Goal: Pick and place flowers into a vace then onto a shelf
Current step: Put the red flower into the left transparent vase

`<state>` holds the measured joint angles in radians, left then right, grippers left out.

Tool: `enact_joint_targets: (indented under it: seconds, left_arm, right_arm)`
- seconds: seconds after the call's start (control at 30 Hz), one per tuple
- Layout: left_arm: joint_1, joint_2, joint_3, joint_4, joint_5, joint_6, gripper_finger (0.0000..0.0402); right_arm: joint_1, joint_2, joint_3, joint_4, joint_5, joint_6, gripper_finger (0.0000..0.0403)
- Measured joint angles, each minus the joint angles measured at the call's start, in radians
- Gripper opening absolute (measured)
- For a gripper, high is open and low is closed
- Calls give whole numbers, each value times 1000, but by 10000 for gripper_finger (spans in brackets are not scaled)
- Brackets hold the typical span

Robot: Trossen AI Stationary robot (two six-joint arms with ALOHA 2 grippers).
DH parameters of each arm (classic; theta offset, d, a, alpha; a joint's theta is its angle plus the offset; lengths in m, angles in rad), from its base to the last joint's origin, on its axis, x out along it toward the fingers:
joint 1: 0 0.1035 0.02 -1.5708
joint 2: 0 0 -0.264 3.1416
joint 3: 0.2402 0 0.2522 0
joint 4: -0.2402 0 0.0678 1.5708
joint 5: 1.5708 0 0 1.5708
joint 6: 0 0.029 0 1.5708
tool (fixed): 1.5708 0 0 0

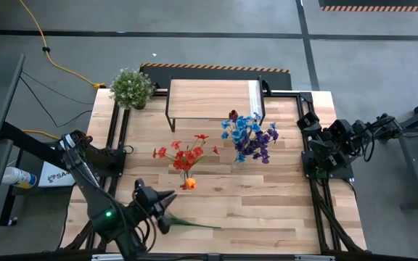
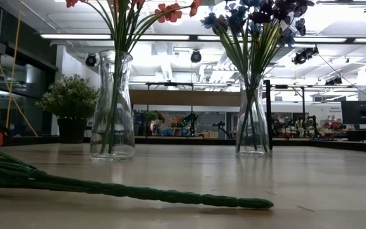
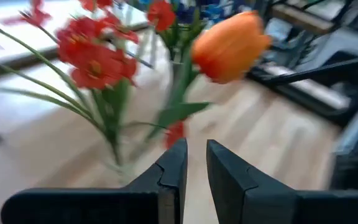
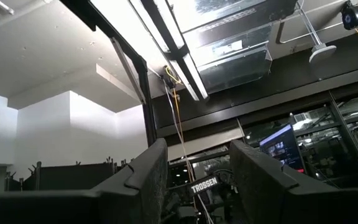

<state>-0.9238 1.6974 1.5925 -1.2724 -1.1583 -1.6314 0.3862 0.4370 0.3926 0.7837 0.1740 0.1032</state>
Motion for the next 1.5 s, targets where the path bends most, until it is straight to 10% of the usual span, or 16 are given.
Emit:
enact_joint_targets:
  seconds: [0.6,1.13,1.5]
  left_arm:
    - [-26,-13,0,753,129,283,97]
    - [-26,136,0,994,183,146,97]
    - [-55,188,0,977,210,-18,97]
  right_arm:
    - [0,0,0,0,-36,29,165]
    - [0,3,12,-5,-200,130,165]
    - [1,192,262,-337,-424,191,165]
